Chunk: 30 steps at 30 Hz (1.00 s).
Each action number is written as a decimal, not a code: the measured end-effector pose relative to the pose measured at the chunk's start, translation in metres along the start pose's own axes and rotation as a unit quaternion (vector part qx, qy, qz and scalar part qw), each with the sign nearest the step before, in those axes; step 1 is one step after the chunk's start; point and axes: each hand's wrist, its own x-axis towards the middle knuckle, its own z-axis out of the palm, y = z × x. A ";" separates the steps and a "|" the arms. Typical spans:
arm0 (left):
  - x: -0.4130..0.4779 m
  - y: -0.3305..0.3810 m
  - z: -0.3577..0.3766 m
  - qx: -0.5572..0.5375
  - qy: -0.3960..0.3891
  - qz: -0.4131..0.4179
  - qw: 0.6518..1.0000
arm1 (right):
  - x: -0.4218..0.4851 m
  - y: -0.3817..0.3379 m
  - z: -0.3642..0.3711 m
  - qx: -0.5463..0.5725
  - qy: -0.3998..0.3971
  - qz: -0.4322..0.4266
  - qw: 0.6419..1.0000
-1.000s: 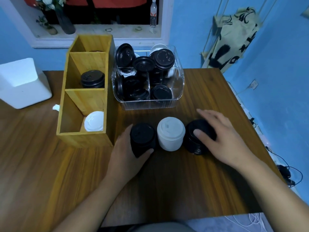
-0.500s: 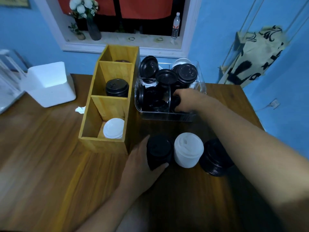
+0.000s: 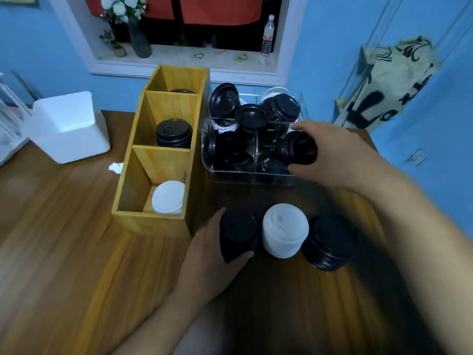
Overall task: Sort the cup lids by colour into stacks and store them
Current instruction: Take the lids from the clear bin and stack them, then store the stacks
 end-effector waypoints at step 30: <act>0.002 -0.001 0.003 -0.004 0.025 0.040 0.999 | -0.067 0.137 0.106 0.174 -0.006 0.130 0.976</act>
